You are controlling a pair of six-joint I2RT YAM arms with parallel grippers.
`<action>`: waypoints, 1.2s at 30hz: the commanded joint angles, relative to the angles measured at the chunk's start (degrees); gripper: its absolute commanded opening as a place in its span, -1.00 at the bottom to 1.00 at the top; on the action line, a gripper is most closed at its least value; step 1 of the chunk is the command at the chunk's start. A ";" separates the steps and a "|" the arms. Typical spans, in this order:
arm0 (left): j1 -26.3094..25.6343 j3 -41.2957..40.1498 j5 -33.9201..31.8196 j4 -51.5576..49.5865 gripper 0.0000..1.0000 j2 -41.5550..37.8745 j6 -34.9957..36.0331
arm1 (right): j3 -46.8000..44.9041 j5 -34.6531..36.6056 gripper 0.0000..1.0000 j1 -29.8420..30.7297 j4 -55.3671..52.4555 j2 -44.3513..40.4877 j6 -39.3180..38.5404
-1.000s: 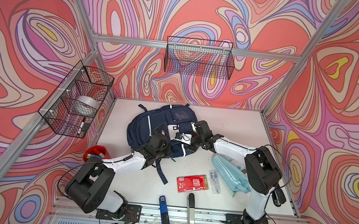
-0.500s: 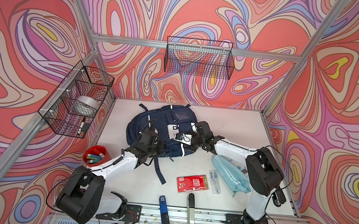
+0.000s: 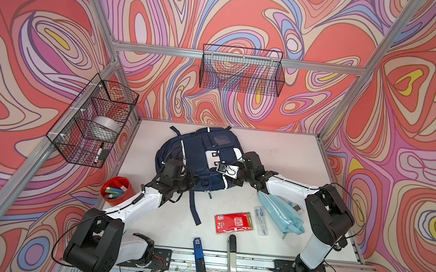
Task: Pack books, pencil case, and school supplies into a backpack
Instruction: Unzip the student bag at the center of the table.
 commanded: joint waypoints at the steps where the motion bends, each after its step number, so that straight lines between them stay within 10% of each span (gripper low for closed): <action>1: -0.28 0.31 0.14 3.30 -1.00 -0.45 -2.84 | -3.24 5.15 0.12 4.28 8.03 -2.13 4.18; 10: -1.16 1.51 -0.38 -0.29 -1.00 -2.96 -2.32 | 1.02 9.39 0.07 11.89 16.57 7.85 4.82; 15: -0.92 2.16 -2.33 -4.04 -1.00 -4.62 -1.43 | 3.27 11.32 -1.00 12.05 13.30 10.84 0.95; 36: 10.50 -2.94 3.62 4.47 -1.00 -4.34 -13.32 | -15.68 7.97 -1.00 -1.06 23.27 -3.09 -3.97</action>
